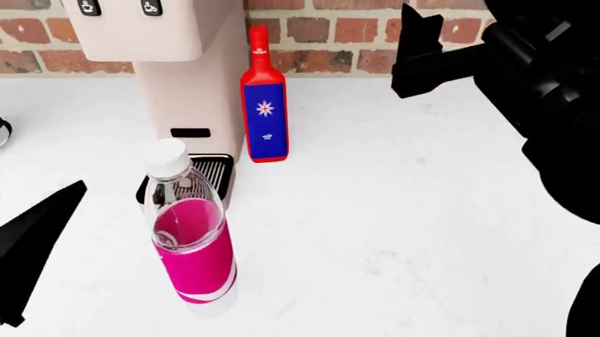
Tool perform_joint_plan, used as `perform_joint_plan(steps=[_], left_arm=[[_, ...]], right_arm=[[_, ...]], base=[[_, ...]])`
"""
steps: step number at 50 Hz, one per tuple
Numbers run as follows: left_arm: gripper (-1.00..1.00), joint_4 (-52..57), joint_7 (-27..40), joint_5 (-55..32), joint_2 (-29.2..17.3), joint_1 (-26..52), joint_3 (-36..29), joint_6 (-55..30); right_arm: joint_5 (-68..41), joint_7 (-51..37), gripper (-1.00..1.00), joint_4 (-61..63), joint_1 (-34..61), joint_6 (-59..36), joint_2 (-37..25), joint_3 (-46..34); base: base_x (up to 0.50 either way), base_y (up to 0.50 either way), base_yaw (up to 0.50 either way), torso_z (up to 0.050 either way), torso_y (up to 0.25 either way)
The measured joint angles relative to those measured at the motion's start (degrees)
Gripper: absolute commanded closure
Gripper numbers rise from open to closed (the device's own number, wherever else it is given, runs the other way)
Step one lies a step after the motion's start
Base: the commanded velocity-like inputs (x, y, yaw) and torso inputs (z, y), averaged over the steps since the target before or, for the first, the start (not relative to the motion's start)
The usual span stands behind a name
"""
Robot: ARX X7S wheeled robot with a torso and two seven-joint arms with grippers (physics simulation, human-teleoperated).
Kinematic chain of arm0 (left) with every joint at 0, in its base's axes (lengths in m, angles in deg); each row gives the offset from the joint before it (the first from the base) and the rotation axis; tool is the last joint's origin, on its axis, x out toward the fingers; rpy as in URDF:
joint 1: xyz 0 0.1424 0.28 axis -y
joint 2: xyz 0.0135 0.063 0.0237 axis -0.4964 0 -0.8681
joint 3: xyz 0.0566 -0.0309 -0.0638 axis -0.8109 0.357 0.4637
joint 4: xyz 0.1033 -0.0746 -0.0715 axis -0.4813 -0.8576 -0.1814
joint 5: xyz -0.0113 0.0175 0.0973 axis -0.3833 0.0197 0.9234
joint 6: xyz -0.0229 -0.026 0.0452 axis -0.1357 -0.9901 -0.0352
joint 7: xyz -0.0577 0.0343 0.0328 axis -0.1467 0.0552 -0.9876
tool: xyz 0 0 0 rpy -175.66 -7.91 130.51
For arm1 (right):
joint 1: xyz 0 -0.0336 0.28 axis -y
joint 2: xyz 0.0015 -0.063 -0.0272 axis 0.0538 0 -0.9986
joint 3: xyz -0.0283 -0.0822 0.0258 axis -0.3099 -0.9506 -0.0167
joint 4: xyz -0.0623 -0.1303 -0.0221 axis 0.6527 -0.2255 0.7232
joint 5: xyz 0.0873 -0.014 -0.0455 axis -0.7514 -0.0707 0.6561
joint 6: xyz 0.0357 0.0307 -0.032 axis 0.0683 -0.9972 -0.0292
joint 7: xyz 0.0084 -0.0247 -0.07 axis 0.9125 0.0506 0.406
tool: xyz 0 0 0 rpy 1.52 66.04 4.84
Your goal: Move the drinks to the dining counter.
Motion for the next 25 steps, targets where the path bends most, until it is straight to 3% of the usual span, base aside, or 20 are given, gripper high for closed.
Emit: perform_joint_plan(steps=[15,25], left_arm=[[-1.0,4.0,-10.8,-0.6,-0.2,-7.6,8.3,0.6],[-1.0,6.3,-13.7,0.0,0.1,-9.8,8.2,1.8]], right_arm=[[-0.3,0.0,-1.0,0.0,-0.7,0.8,-0.8,-0.8],[-0.7,-0.3,-1.0,0.1,-0.7,1.1,-1.2,-1.1]], base=[[0.0,0.0,0.0,0.0,0.0],[0.0,0.0,0.0,0.0,0.0]])
